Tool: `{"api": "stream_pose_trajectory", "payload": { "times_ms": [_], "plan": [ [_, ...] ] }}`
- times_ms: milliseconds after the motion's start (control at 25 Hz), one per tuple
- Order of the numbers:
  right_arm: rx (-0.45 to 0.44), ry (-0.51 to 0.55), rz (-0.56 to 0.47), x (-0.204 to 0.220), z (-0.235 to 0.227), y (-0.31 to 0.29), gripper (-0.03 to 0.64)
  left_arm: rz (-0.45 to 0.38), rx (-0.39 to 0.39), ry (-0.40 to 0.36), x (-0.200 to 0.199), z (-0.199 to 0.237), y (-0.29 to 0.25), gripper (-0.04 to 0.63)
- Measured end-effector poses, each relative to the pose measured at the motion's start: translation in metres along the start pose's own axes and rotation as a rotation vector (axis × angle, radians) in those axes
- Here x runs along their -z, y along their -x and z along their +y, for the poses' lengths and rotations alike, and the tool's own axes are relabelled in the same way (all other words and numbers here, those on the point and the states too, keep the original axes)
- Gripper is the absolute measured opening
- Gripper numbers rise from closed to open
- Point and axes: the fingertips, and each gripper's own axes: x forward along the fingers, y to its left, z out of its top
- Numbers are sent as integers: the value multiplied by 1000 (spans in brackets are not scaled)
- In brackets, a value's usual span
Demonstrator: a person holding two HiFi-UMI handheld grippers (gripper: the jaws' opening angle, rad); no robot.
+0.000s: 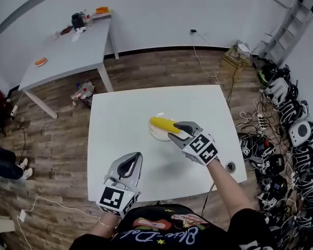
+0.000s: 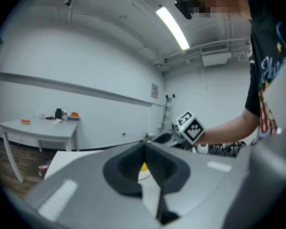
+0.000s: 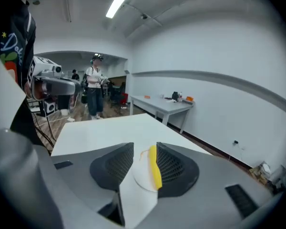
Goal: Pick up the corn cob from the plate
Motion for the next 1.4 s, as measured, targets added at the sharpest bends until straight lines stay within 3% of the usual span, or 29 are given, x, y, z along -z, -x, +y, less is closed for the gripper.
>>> {"api": "stream_pose_trajectory", "payload": {
  "times_ms": [240, 440, 600, 760, 920, 1000, 1080, 1240, 1400],
  "plan": [
    [-166, 83, 218, 38, -25, -81, 232, 48, -72, 13, 8, 17, -14, -2],
    [-214, 75, 345, 61, -35, -124, 249, 85, -144, 68, 19, 46, -10, -2],
    [-268, 47, 438, 75, -31, -142, 253, 81, -132, 76, 15, 55, -15, -2],
    [-300, -12, 450, 82, -26, -148, 253, 89, -109, 104, 17, 55, -12, -2],
    [-260, -56, 450, 82, -32, -147, 253, 83, -99, 108, 17, 62, -16, -2],
    [-211, -108, 390, 77, -37, -141, 252, 76, -96, 109, 16, 63, -16, -2],
    [-150, -225, 274, 64, -46, -126, 252, 73, -94, 103, 15, 65, -17, -2],
    [-27, -503, -81, 13, -68, -72, 252, 60, -95, 88, 9, 71, -20, -2],
    [104, -610, -373, -30, -77, -3, 252, 36, -116, 58, -2, 83, -21, -2]
  ]
}}
